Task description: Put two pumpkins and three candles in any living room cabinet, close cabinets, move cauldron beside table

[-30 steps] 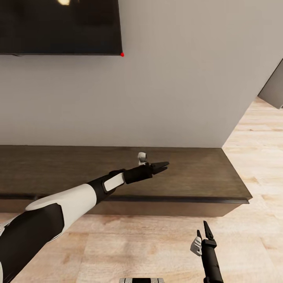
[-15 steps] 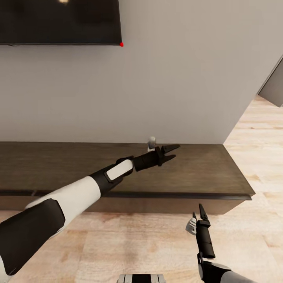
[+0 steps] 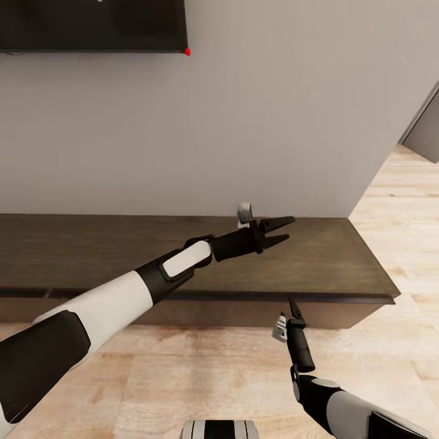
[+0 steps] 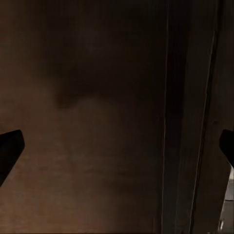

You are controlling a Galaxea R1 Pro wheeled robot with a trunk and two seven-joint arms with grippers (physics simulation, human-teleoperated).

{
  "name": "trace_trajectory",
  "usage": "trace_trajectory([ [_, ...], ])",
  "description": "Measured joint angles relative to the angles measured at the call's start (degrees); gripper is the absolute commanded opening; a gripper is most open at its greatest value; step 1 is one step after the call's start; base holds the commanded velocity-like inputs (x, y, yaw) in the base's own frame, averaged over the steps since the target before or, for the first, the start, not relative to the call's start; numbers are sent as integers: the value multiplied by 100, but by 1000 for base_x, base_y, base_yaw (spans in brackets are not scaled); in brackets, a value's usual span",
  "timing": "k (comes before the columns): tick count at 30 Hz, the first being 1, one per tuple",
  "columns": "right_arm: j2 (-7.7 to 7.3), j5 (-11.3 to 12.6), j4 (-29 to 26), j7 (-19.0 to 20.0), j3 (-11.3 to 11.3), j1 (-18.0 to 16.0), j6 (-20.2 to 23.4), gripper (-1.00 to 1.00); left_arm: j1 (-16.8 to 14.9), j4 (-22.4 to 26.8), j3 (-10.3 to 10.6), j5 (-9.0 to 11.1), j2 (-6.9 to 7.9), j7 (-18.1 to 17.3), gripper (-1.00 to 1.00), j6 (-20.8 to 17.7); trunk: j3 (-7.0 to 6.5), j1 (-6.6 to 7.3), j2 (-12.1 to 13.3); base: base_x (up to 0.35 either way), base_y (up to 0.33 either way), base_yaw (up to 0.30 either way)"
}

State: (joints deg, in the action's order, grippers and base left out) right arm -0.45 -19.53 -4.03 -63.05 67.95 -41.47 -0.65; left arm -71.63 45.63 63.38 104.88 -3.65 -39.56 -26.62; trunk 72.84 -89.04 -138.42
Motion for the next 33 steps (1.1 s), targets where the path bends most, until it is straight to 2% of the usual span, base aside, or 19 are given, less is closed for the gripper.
trace_trajectory([
  [6, 115, 0, -17, 171, -16, -17, 7, 100, 7, 19, -1, 0, 4, 1, 100, -47, 108, -132, -241, 0, 0, 0],
  [8, 182, 14, -19, 109, -46, -20, 28, 100, 9, 22, 3, -18, 5, 1, 100, -47, 143, -175, -321, 0, 0, 0],
  [12, 189, 22, -16, -104, -18, -21, 30, 100, 10, 24, 14, -37, 0, 8, 100, -45, 214, -262, -481, 0, 0, 0],
  [20, 165, -17, -25, -579, 43, -21, -34, 100, 16, 24, 19, -48, -1, 10, 100, -29, 392, -283, -493, 0, 0, 0],
  [24, 153, -19, -25, -579, 67, -21, -35, 100, 26, 52, 25, -46, 10, -11, 100, 12, 392, -283, -493, 0, 0, 0],
  [28, 152, -20, -26, -579, 67, -21, -35, 100, 34, 186, 25, -46, 94, -15, 100, 47, 392, -283, -493, 0, 0, 0],
  [29, 153, -20, -26, -579, 67, -21, -35, 100, 39, 289, 25, -45, 172, -23, 100, 50, 392, -283, -493, 0, 0, 0],
  [33, 153, -20, -25, -579, 67, -21, -35, 100, 44, 341, 25, -46, 203, -25, 100, 51, 392, -283, -493, 0, 0, 0],
])
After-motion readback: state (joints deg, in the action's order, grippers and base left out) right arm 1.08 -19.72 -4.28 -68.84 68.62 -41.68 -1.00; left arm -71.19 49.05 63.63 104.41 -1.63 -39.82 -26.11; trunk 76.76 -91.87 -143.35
